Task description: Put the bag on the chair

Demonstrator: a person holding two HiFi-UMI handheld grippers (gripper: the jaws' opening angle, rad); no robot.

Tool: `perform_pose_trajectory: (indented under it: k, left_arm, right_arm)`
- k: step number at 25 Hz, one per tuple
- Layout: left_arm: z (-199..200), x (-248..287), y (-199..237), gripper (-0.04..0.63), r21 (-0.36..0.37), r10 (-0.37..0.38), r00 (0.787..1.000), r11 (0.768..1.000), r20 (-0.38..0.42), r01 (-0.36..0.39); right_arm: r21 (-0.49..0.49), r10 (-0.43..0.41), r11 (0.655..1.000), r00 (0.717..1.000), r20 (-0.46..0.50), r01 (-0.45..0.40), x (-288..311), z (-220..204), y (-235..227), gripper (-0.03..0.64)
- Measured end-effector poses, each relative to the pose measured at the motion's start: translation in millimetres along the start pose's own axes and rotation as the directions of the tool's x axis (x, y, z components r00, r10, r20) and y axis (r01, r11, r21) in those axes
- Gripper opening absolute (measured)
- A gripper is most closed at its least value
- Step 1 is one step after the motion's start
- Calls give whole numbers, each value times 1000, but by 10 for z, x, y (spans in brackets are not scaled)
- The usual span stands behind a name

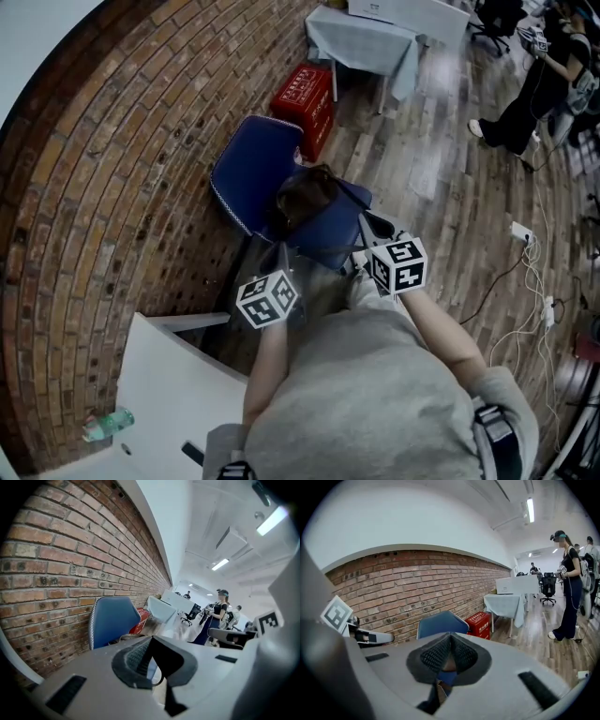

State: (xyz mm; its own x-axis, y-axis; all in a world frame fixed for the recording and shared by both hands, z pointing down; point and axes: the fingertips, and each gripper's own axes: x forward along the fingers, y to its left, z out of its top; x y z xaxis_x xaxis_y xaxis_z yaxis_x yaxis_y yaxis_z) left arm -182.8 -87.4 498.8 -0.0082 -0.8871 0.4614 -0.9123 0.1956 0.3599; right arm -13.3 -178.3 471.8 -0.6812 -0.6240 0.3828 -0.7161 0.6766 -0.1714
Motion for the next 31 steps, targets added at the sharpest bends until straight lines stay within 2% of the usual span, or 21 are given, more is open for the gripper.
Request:
perform_pose_trajectory:
  k: [11,23,31]
  left_arm:
    - [-25,1,31,2,-24,-1,1000,1000,-3,1]
    - [24,70,16,2,4,-1,1000,1000,-17,1]
    - [32,96,-17,2,-6,-4,1000,1000,-13,4]
  right_arm:
    - [0,-2,1000,1000,0,2,-78,31,40,3]
    - [-15,2,1000,1000,10,-2,-31,127,61,3]
    - [-13,16,1000,1000,20,-16,-5,177,99,2]
